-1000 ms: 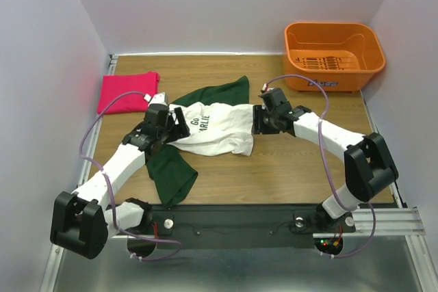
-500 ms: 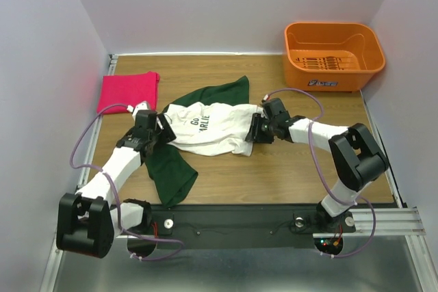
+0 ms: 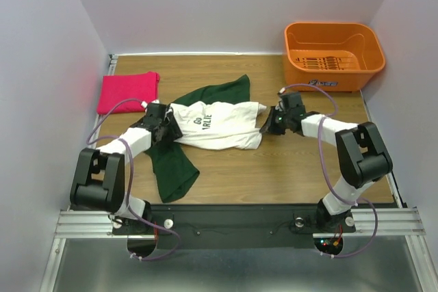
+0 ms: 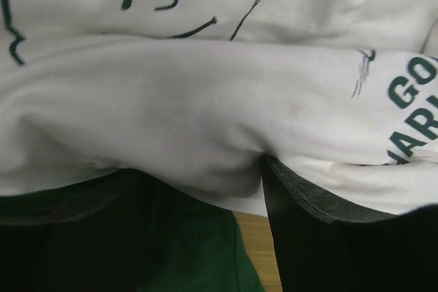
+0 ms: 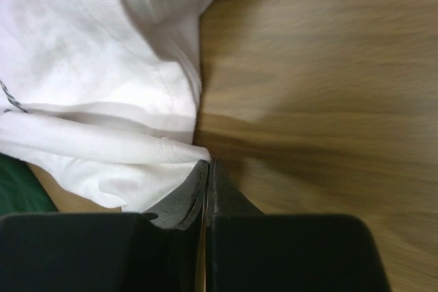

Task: Fold and stack the t-shirts
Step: Flatten the tshirt out

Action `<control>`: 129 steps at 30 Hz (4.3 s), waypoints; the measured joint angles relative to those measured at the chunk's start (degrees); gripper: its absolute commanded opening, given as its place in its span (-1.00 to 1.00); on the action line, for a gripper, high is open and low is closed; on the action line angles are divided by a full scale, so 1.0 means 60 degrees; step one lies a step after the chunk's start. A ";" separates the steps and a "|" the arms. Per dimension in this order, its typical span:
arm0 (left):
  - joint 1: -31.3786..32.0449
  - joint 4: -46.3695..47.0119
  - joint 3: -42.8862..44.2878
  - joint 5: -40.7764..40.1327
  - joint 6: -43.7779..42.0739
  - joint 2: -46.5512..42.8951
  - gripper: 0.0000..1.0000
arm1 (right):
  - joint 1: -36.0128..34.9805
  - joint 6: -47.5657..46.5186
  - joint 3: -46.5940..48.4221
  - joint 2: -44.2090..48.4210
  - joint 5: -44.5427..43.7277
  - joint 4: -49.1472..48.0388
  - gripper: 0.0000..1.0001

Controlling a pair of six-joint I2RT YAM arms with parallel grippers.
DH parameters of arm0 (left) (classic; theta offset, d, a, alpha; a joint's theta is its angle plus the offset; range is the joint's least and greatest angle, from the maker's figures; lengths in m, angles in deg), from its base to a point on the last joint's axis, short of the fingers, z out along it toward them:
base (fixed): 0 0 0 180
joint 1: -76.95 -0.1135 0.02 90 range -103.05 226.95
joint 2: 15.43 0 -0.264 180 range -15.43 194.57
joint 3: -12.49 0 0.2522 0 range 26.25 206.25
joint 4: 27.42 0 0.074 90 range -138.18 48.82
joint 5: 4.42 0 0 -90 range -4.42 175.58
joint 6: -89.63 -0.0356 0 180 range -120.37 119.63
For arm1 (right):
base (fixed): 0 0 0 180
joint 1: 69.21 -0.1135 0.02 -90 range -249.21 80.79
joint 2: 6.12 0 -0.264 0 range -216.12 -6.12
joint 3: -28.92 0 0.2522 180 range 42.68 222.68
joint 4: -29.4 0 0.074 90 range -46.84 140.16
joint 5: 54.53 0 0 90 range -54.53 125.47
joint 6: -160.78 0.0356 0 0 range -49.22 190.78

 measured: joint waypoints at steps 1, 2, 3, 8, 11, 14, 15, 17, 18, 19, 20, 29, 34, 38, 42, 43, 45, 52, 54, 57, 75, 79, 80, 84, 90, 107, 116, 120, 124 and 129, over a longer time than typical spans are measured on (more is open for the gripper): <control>0.0029 0.0000 0.0233 0.0120 -0.0004 0.0233 0.42 | 0.0350 -0.0091 0.0000 0.0066 0.0047 0.0007 -0.99; 0.0066 0.0036 0.0455 0.0266 -0.0007 0.0437 0.43 | 0.0576 -0.0135 0.0007 0.0117 0.0080 0.0015 -0.99; 0.0117 0.0058 0.0790 0.0430 -0.0011 0.0758 0.43 | 0.1002 -0.0291 0.0080 0.0193 0.0193 0.0062 -0.99; 0.0255 0.0084 0.2262 0.0954 -0.0131 0.1719 0.42 | 0.2007 -0.0918 0.0838 0.0277 0.0255 0.0368 -0.99; 0.0262 0.0084 0.2860 0.1031 -0.0189 0.1738 0.47 | 0.2062 -0.1410 0.1523 0.0291 0.0382 0.0597 -0.99; 0.0273 -0.0102 0.2688 0.0936 -0.0168 0.1075 0.49 | 0.2022 -0.1687 0.1636 0.0492 0.0627 0.0696 -0.99; 0.0273 -0.0240 0.2473 0.0838 -0.0127 0.0612 0.49 | 0.2007 -0.1745 0.1610 0.0579 0.0699 0.0790 -0.99; 0.0273 -0.0492 0.1920 0.0539 -0.0011 -0.0408 0.49 | 0.2000 -0.1832 0.1483 0.0761 0.0831 0.0903 -0.99; 0.0273 -0.0721 0.1617 0.0313 0.0087 -0.1042 0.47 | 0.2000 -0.1854 0.1341 0.0889 0.0911 0.0943 -0.99; 0.0277 -0.0933 0.1257 0.0076 0.0208 -0.1712 0.46 | 0.2000 -0.1872 0.1239 0.0994 0.0951 0.0994 -0.99; 0.0277 -0.1035 0.0987 -0.0091 0.0284 -0.2153 0.40 | 0.2000 -0.1872 0.1053 0.1151 0.1027 0.1067 -0.99; 0.0317 -0.2215 -0.0925 -0.0933 0.1198 -0.2747 0.09 | 0.2000 -0.1858 0.0495 0.1610 0.1260 0.1348 -0.99; 0.0586 -0.2371 -0.1031 -0.1096 0.1472 -0.2280 -0.15 | 0.2000 -0.1825 0.0495 0.1807 0.1333 0.1337 -0.99; 0.0754 -0.2266 -0.1078 -0.1075 0.1606 -0.2007 -0.74 | 0.2000 -0.1818 0.0492 0.1810 0.1351 0.1344 -0.99; 0.1235 -0.2229 -0.1140 -0.0732 0.1898 -0.2051 -0.97 | 0.2000 -0.1821 0.0492 0.1814 0.1264 0.1341 -0.99; 0.1497 -0.2229 -0.1166 -0.0616 0.2109 -0.2142 -1.00 | 0.2000 -0.1821 0.0492 0.1814 0.1235 0.1341 -0.99; 0.2189 -0.2240 -0.1209 -0.0219 0.2601 -0.2543 -1.00 | 0.2000 -0.1821 0.0495 0.1814 0.1140 0.1348 -0.99; 0.5093 -0.2371 -0.1089 0.0346 0.4331 -0.3581 -0.70 | 0.2000 -0.1825 0.0707 0.1810 0.0790 0.1395 -0.99; 0.5705 -0.2426 -0.0922 0.0368 0.4645 -0.3581 -0.23 | 0.2000 -0.1825 0.0790 0.1810 0.0761 0.1392 -0.99; 0.6138 -0.2463 -0.0801 0.0375 0.5096 -0.3705 0.03 | 0.2000 -0.1832 0.0834 0.1829 0.0688 0.1395 -0.99; 0.0637 -0.2539 -0.0965 -0.1421 0.2896 -0.3891 0.02 | 0.2000 -0.2098 0.0739 0.2255 0.0506 0.1599 -0.99; -0.0168 -0.2065 -0.1056 -0.1228 0.2149 -0.3085 0.02 | 0.2000 -0.2182 0.0608 0.2335 0.0433 0.1661 -0.99; -0.0295 -0.1953 -0.1056 -0.1209 0.2022 -0.2958 0.02 | 0.2000 -0.2193 0.0605 0.2335 0.0412 0.1705 -0.99; -0.0659 -0.1402 -0.1053 -0.1155 0.1450 -0.2127 -0.04 | 0.2000 -0.2240 0.0605 0.2364 0.0372 0.1789 -0.99; -0.0721 -0.0776 -0.0940 -0.0503 0.1016 -0.1173 0.04 | 0.2000 -0.2295 0.0601 0.2364 0.0339 0.1807 -0.99; -0.0117 0.0244 -0.0991 0.0382 0.1042 -0.0736 -0.83 | 0.2000 -0.2284 0.0601 0.2364 0.0277 0.1832 -0.99; -0.1151 -0.0980 -0.0142 -0.0361 0.0528 -0.0943 -1.00 | 0.2375 -0.2415 0.0863 0.3016 -0.1705 0.2554 -0.99; -0.2368 -0.2124 0.1523 -0.0688 0.0007 -0.1759 -1.00 | 0.2805 -0.2528 0.1880 0.3552 -0.2754 0.2943 -0.99; -0.2860 -0.2605 0.3559 -0.0761 -0.0270 -0.2419 -1.00 | 0.2889 -0.2659 0.3286 0.4095 -0.3096 0.2973 -0.99; -0.2856 -0.3071 0.5297 -0.0415 -0.0284 -0.3096 -1.00 | 0.2878 -0.2889 0.4382 0.4422 -0.2838 0.2936 -0.99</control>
